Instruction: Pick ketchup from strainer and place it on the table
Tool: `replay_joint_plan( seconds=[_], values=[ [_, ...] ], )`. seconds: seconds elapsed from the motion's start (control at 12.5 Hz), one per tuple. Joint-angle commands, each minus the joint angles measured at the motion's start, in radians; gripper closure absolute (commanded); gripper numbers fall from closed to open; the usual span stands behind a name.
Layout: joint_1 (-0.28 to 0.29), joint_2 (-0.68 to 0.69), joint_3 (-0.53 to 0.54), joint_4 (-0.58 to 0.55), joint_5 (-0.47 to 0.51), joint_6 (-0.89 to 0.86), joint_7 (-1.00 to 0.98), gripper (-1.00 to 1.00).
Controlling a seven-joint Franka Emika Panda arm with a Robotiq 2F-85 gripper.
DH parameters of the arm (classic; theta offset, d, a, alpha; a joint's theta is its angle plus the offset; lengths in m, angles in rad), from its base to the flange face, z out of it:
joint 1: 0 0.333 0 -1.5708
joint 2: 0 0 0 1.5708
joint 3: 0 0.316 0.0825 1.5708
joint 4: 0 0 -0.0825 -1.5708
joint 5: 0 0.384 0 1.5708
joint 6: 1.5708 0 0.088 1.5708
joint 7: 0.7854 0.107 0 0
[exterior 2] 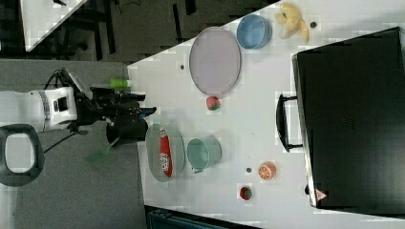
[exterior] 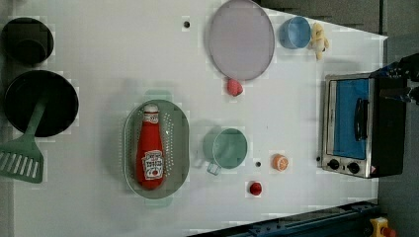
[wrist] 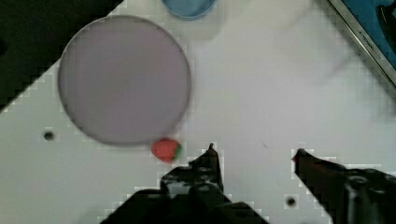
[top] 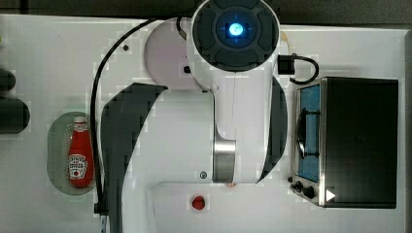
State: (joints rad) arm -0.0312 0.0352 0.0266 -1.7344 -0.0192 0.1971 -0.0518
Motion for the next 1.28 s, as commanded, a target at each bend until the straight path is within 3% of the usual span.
replay_joint_plan(
  seconds=[0.08, 0.24, 0.8, 1.28],
  values=[
    [-0.095, -0.113, 0.073, -0.004, 0.033, -0.120, 0.012, -0.59],
    [-0.083, -0.107, 0.102, -0.004, 0.038, -0.116, 0.012, -0.99],
    [-0.020, -0.037, 0.411, -0.004, 0.038, -0.078, 0.018, -1.00],
    [0.012, 0.100, 0.673, -0.050, 0.029, -0.018, 0.027, -1.00]
  ],
)
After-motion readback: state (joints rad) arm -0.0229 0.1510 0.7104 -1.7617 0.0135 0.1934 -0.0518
